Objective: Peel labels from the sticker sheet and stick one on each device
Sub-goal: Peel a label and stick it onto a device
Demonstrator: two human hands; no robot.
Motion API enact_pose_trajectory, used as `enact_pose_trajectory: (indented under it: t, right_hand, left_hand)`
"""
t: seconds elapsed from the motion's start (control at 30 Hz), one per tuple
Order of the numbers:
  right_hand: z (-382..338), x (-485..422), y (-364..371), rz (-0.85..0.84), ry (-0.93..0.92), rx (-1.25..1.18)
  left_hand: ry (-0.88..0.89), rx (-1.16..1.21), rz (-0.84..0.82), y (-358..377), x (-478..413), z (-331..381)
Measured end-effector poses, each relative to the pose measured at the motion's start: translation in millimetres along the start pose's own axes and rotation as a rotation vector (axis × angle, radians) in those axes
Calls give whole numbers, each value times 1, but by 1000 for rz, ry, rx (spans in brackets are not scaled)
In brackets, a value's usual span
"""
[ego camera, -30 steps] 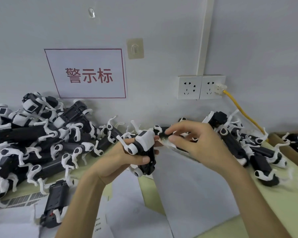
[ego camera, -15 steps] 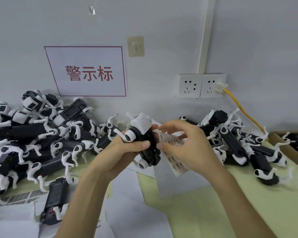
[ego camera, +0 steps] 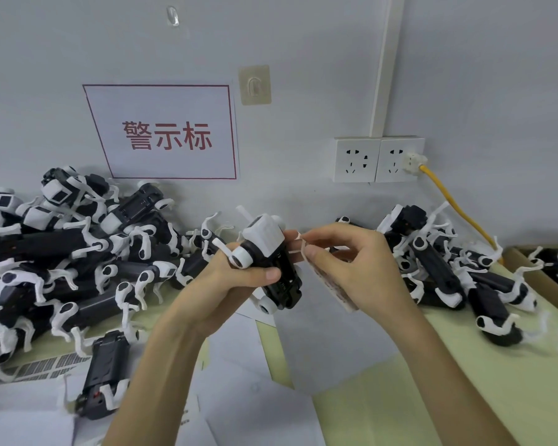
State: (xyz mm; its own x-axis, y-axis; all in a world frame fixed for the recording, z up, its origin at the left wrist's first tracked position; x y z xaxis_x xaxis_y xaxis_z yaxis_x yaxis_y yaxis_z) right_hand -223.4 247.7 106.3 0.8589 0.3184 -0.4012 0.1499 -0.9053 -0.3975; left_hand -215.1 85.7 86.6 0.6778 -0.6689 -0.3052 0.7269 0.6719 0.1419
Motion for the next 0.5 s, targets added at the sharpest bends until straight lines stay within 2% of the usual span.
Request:
enact_pose_trajectory:
  t: [0.27,0.5]
  right_hand:
    - [-5,6,-6,146,-24,-31]
    - [-5,5,-5,108,-9,-34]
  left_hand:
    - [31,-24,-39,7,-3,3]
    - [38,-55,-30,5,-1,5]
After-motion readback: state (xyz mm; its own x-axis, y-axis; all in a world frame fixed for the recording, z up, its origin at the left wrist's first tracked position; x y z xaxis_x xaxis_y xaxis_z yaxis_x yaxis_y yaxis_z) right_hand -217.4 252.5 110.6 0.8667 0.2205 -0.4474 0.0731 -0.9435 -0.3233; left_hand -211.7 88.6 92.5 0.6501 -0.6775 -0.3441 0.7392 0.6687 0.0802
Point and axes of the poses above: each hand's wrist, its own x-axis away from the middle knuckle, its own y-axis out of the palm, z = x × y, the point moved 8 cm from there along -x, towards the middle knuckle, and after that the axes turned 15 degrees about -z, right-handed, at the moved point
